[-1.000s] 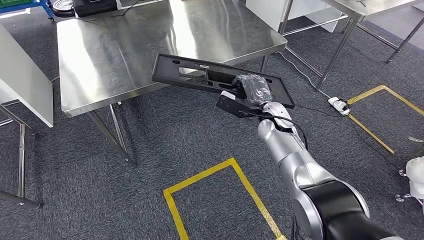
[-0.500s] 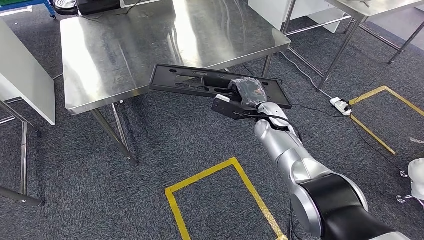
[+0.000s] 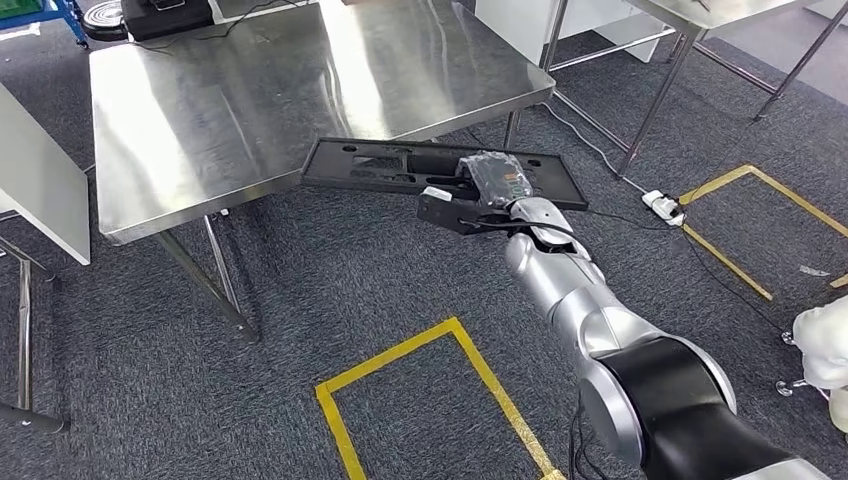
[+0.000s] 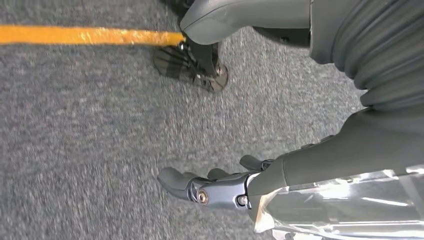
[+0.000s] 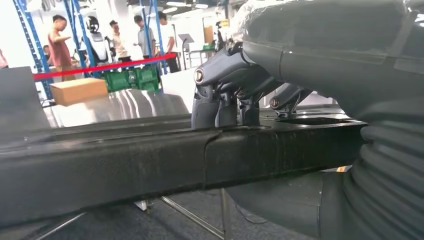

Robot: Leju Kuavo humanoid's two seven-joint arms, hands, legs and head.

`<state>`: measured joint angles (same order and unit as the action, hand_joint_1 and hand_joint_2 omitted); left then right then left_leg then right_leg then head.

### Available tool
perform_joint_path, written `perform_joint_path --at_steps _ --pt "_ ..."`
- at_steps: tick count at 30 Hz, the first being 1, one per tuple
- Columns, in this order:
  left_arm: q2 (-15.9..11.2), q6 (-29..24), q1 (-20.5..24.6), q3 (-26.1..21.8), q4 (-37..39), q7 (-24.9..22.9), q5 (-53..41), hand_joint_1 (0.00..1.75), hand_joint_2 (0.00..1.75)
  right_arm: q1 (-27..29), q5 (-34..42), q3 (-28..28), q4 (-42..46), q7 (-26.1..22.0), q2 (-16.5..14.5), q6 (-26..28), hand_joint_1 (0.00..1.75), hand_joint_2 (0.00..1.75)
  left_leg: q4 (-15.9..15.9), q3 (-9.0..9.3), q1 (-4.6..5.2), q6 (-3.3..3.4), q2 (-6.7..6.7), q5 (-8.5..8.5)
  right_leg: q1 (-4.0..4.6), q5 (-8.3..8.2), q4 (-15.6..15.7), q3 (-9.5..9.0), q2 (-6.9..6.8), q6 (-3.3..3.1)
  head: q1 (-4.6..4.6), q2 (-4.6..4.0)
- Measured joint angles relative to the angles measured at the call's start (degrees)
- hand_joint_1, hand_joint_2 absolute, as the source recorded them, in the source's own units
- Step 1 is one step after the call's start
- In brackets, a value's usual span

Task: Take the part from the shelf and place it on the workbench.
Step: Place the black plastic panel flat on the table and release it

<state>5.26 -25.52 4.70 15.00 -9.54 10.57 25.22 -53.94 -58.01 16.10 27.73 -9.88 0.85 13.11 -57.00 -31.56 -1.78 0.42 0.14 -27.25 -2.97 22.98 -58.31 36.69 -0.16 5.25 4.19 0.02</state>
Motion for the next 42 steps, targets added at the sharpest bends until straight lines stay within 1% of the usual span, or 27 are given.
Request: perform_joint_path --at_steps 3,5,6,7,9,10,11,12,14,15,16,18,21,23,25,26,27,28,30,31,32,34,36,37,39,41,42 --pt "-0.1 -0.1 0.0 0.0 0.1 -0.1 0.0 0.0 1.75 -0.6 -0.2 0.2 -0.6 0.1 -0.2 -0.2 1.75 1.75 -0.6 -0.11 -0.05 -0.83 0.25 -0.94 0.34 0.86 -0.5 0.03 0.5 -1.92 -0.4 0.0" --pt "-0.1 -0.1 0.0 0.0 0.1 -0.1 0.1 0.0 1.75 -0.6 -0.3 0.3 -0.9 0.2 -0.2 -0.3 1.75 1.75 -1.7 -0.34 -0.36 -1.25 0.39 -1.95 0.39 1.33 -0.8 -0.08 0.79 -2.75 -0.58 0.0" --pt "-0.1 -0.1 0.0 0.0 0.1 -0.1 0.1 0.0 1.75 -0.8 -0.3 0.3 -1.0 0.2 -0.3 -0.4 1.75 1.75 -3.8 -1.3 -0.41 -1.37 0.4 -3.08 0.45 1.51 -0.9 -0.26 0.9 -3.03 -0.66 0.0" --pt "-0.1 -0.2 0.0 0.0 0.1 -0.1 0.1 0.0 1.75 -0.9 -0.3 0.4 -1.0 0.2 -0.3 -0.4 1.75 1.75 -7.2 -3.12 -0.38 -1.35 0.37 -4.62 0.58 1.69 -0.9 -0.47 0.97 -3.31 -0.75 0.0" --pt "-0.1 -0.2 0.0 0.0 0.1 -0.1 0.1 0.0 1.75 -1.3 -0.8 0.5 -1.4 0.7 -0.4 -0.5 1.75 1.75 -15.4 -8.09 -0.19 -1.08 0.33 -7.3 1.03 2.08 -0.9 -0.9 1.05 -3.81 -0.83 0.0" --pt "-0.1 -0.2 0.0 0.0 0.1 -0.1 0.1 0.0 1.75 -1.3 -1.2 0.6 -1.6 1.3 -0.5 -0.6 1.75 1.75 -18.0 -10.11 -0.05 -0.79 0.32 -7.47 1.33 2.31 -0.9 -1.17 1.09 -4.08 -0.87 0.0" --pt "-0.1 -0.2 0.0 0.0 0.1 -0.1 0.1 0.0 1.75 -1.4 -1.8 0.7 -1.8 2.0 -0.6 -0.8 1.75 1.75 -18.3 -11.05 0.16 -0.32 0.3 -6.41 1.65 2.55 -0.9 -1.5 1.13 -4.31 -0.87 0.0" --pt "-0.1 -0.2 0.0 0.0 0.1 -0.1 0.1 0.0 1.75 -1.6 -2.5 0.9 -2.0 2.8 -0.6 -1.0 1.75 1.75 -16.3 -10.82 0.49 0.37 0.22 -4.24 1.95 2.82 -0.8 -1.91 1.19 -4.49 -0.87 0.0" --pt "-0.2 -0.2 -0.1 0.0 0.2 -0.1 0.1 0.0 1.75 -2.4 -3.5 1.2 -2.3 4.2 -0.9 -1.5 1.75 1.75 -8.6 -8.19 1.5 2.34 -0.23 0.86 2.43 3.39 -0.8 -2.7 1.33 -4.6 -0.84 0.0" --pt "-0.3 -0.2 -0.1 0.0 0.2 -0.1 0.0 0.0 1.75 -3.0 -3.9 1.3 -2.5 4.7 -1.0 -1.7 1.75 1.75 -5.4 -6.91 2.02 3.17 -0.3 2.45 2.58 3.65 -0.7 -2.96 1.46 -4.51 -0.83 0.0" --pt "-0.4 -0.2 0.0 0.0 0.2 -0.1 0.0 0.0 1.75 -3.5 -4.2 1.4 -2.7 5.1 -1.2 -1.9 1.75 1.75 -3.4 -6.14 2.43 3.74 -0.31 3.13 2.65 3.82 -0.5 -3.11 1.57 -4.37 -0.82 0.0" --pt "-0.4 -0.2 0.0 0.1 0.2 0.0 -0.1 0.0 1.75 -4.2 -4.6 1.4 -3.0 5.6 -1.4 -2.1 1.75 1.75 -2.0 -5.46 2.77 4.06 -0.04 3.08 2.82 3.52 -0.7 -3.43 1.71 -3.69 -0.85 0.0" --pt "-0.3 -0.2 0.0 0.0 0.2 0.1 -0.1 0.0 1.75 -4.5 -5.1 1.5 -3.2 5.9 -1.5 -2.1 1.75 1.75 -0.7 -3.64 2.44 4.14 -0.05 3.19 2.78 4.01 -2.3 -3.09 1.28 -3.11 -0.78 0.0" --pt "-0.3 -0.2 0.1 0.0 0.2 0.2 -0.1 0.0 1.75 -4.9 -5.2 1.5 -3.4 5.9 -1.6 -2.1 1.75 1.75 -0.4 -3.04 2.35 4.28 -0.1 2.97 2.7 5.59 -6.5 -0.69 1.01 -3.14 -0.72 0.0" --pt "-0.2 -0.2 0.1 0.0 0.2 0.3 0.0 0.0 1.75 -5.1 -5.3 1.5 -3.7 5.9 -1.8 -2.1 1.75 1.75 -0.4 -2.64 2.37 4.39 -0.14 2.43 2.61 7.62 -13.3 3.64 0.94 -2.98 -0.7 0.0" --pt "-0.2 -0.1 0.1 0.0 0.2 0.3 0.1 0.0 1.75 -5.0 -5.4 1.5 -3.8 6.0 -1.9 -2.1 1.75 1.75 -0.4 -2.32 2.38 4.33 -0.19 2.1 2.52 8.08 -15.7 5.52 0.91 -2.68 -0.69 0.0" --pt "-0.1 -0.1 0.1 0.0 0.2 0.3 0.2 0.0 1.75 -4.9 -5.5 1.5 -4.0 6.0 -2.0 -2.1 1.75 1.75 -0.5 -1.89 2.37 4.23 -0.26 1.73 2.44 7.67 -16.1 6.47 0.86 -2.2 -0.68 0.0" --pt "-0.1 -0.1 0.0 0.0 0.2 0.4 0.3 0.0 1.75 -4.8 -5.6 1.5 -4.1 6.1 -2.0 -2.1 1.75 1.75 -0.5 -1.33 2.36 4.06 -0.34 1.31 2.34 6.25 -14.1 6.2 0.78 -1.61 -0.67 0.0" --pt "0.0 -0.1 0.0 0.0 0.2 0.5 0.3 0.0 1.75 -4.9 -5.8 1.5 -4.2 6.1 -2.1 -2.1 1.75 1.75 -0.5 -0.08 2.39 3.61 -0.4 0.3 2.23 1.74 -6.0 3.49 0.37 -0.6 -0.66 0.0" --pt "0.1 -0.1 0.0 0.0 0.2 0.5 0.3 0.0 1.75 -5.0 -5.9 1.5 -4.2 6.1 -2.1 -2.1 1.75 1.75 -0.5 0.42 2.46 3.35 -0.39 -0.24 2.27 0.4 -2.4 2.14 0.14 -0.88 -0.68 0.0" --pt "0.1 -0.1 0.1 0.0 0.2 0.5 0.3 0.0 1.75 -5.1 -6.0 1.5 -4.2 6.1 -2.2 -2.1 1.75 1.75 -0.5 0.67 2.55 3.01 -0.35 -0.77 2.44 -0.3 -0.2 1.15 -0.02 -1.54 -0.7 0.0" --pt "0.1 -0.1 0.1 0.0 0.2 0.6 0.4 0.0 1.75 -5.3 -6.2 1.5 -4.3 6.1 -2.5 -2.1 1.75 1.75 -0.7 1.12 2.67 2.41 -0.27 -1.39 2.61 0.16 1.0 0.24 0.08 -3.49 -0.75 0.0" --pt "0.1 -0.2 0.1 0.0 0.2 0.6 0.5 0.0 1.75 -5.3 -6.4 1.5 -4.3 6.1 -2.8 -2.1 1.75 1.75 -2.2 0.87 2.62 1.91 -0.25 -1.65 2.31 0.45 1.2 -0.91 0.33 -4.56 -0.74 0.0" --pt "0.1 -0.2 0.1 0.0 0.2 0.6 0.5 0.0 1.75 -5.4 -6.4 1.5 -4.3 6.2 -2.9 -2.1 1.75 1.75 -4.1 -0.19 2.5 1.65 -0.28 -1.76 2.16 0.8 1.3 -1.6 0.4 -4.97 -0.79 0.0" --pt "0.1 -0.3 0.1 0.0 0.2 0.7 0.5 0.0 1.75 -5.6 -6.6 1.5 -4.3 6.2 -3.3 -2.1 1.75 1.75 -11.1 -4.58 2.1 0.96 -0.31 -2.78 2.02 1.74 1.4 -2.96 0.54 -5.48 -0.9 0.0" --pt "0.2 -0.3 0.0 0.0 0.2 0.7 0.5 0.0 1.75 -5.4 -6.7 1.5 -4.3 6.2 -3.7 -2.2 1.75 1.75 -16.9 -9.81 1.63 0.31 -0.3 -5.49 1.99 3.03 1.6 -4.49 0.71 -5.47 -0.95 0.0" --pt "0.2 -0.3 -0.1 0.0 0.2 0.8 0.5 0.0 1.75 -5.2 -6.7 1.5 -4.3 6.2 -3.7 -2.2 1.75 1.75 -17.6 -11.63 1.44 0.07 -0.29 -6.63 1.95 3.82 1.6 -5.46 0.78 -5.37 -0.96 0.0"
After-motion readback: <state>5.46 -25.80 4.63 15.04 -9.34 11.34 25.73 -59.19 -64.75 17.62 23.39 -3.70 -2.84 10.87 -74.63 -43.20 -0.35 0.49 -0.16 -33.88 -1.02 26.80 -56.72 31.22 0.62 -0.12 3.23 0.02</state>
